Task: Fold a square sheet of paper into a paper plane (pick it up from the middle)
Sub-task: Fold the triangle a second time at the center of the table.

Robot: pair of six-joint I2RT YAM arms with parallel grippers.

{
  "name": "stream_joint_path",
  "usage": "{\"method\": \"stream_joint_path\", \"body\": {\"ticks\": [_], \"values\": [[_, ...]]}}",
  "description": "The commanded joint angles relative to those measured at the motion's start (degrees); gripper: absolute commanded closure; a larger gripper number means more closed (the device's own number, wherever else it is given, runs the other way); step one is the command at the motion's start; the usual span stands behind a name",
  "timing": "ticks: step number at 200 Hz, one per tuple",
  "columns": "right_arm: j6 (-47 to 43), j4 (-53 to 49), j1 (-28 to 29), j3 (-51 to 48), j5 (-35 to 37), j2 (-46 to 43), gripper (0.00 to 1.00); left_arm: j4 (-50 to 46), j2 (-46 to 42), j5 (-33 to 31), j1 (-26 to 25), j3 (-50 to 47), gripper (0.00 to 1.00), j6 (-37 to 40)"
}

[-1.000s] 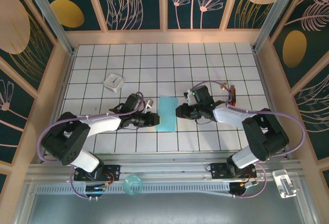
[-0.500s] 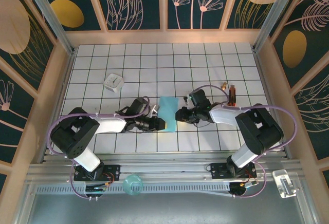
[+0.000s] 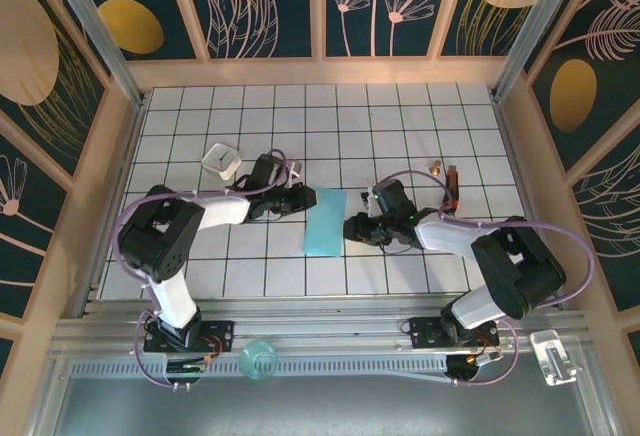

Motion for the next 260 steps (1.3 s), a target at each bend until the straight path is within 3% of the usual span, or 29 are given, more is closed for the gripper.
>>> {"method": "stream_joint_path", "body": {"ticks": [1, 82, 180, 260], "values": [[4.28, 3.40, 0.99, -2.07, 0.25, -1.64, 0.67, -3.07, 3.59, -0.46, -0.26, 2.54, 0.85, 3.43], [14.51, 10.04, 6.48, -6.03, 0.44, -2.08, 0.64, -5.78, 6.98, -3.85, -0.07, 1.40, 0.98, 6.10], [16.73, 8.42, 8.97, -5.77, 4.05, 0.55, 0.62, -4.55, 7.89, -3.23, -0.02, 0.00, 0.99, 6.08], [19.08, 16.28, 9.02, -5.68, 1.17, 2.76, 0.64, -4.73, 8.06, -3.14, -0.08, -0.20, 0.98, 6.52]]}}
